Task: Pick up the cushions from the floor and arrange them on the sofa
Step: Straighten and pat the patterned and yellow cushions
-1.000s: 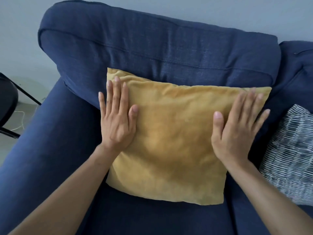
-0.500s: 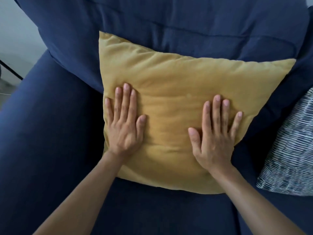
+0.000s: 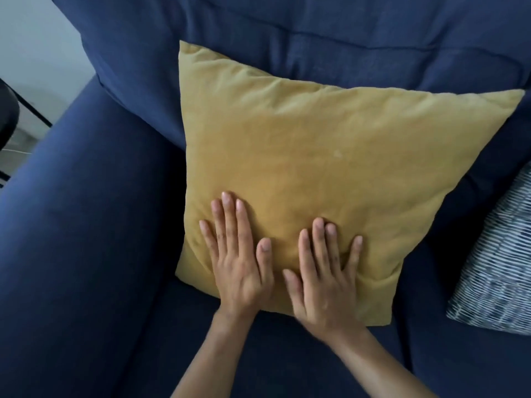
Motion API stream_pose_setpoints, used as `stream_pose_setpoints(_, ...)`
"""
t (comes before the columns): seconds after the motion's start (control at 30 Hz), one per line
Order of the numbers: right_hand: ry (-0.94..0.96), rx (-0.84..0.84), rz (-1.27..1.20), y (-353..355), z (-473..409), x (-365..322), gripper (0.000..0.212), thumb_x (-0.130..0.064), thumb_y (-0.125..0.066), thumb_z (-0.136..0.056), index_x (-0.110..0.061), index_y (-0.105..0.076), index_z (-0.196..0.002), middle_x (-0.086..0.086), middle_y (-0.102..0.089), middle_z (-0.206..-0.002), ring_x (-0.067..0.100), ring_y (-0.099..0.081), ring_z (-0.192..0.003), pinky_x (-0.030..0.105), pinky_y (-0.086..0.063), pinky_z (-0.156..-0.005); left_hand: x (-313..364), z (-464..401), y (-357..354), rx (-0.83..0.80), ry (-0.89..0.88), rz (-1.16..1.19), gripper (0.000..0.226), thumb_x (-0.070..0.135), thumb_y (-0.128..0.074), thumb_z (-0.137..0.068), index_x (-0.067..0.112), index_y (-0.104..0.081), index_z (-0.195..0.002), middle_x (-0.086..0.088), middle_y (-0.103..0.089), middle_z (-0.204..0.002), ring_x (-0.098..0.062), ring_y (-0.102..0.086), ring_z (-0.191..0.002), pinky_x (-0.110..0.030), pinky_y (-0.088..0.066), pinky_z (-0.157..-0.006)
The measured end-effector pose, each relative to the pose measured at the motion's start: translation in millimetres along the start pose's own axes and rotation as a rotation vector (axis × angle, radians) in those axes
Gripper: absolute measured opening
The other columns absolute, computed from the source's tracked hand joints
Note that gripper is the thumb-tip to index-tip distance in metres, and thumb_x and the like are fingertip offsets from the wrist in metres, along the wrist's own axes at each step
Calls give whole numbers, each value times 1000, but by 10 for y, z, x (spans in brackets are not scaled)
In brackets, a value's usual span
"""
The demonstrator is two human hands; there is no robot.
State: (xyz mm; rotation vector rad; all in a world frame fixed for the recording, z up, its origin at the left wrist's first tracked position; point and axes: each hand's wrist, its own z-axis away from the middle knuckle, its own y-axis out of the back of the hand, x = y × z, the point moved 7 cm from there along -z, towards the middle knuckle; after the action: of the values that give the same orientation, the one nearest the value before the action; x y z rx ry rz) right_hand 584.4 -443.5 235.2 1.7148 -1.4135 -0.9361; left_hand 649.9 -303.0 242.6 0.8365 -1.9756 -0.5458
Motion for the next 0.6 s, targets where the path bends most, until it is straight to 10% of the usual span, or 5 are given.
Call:
stream_pose_setpoints(0.27,-295,112,0,410,-122,978,75,-48,-28,-114,2,-18,-169,28,-11,-177,44,-7,-165,84,-8,-123,-870,-146,280,-1,344,81,77,58,-10,-113,8,-8,-172,-4,1,-182,-19,7,-168,-64,-3,-133)
stream_pose_setpoints(0.6,41,5,-60,549,-1366,344,60,-31,-39,-113,-9,-32,-168,9,-24,-179,29,-15,-168,72,-10,-130,786,-1299,83,-179,-529,-114,60,40,-21,-117,7,-39,-165,-11,-32,-174,-33,-23,-165,-68,-17,-131)
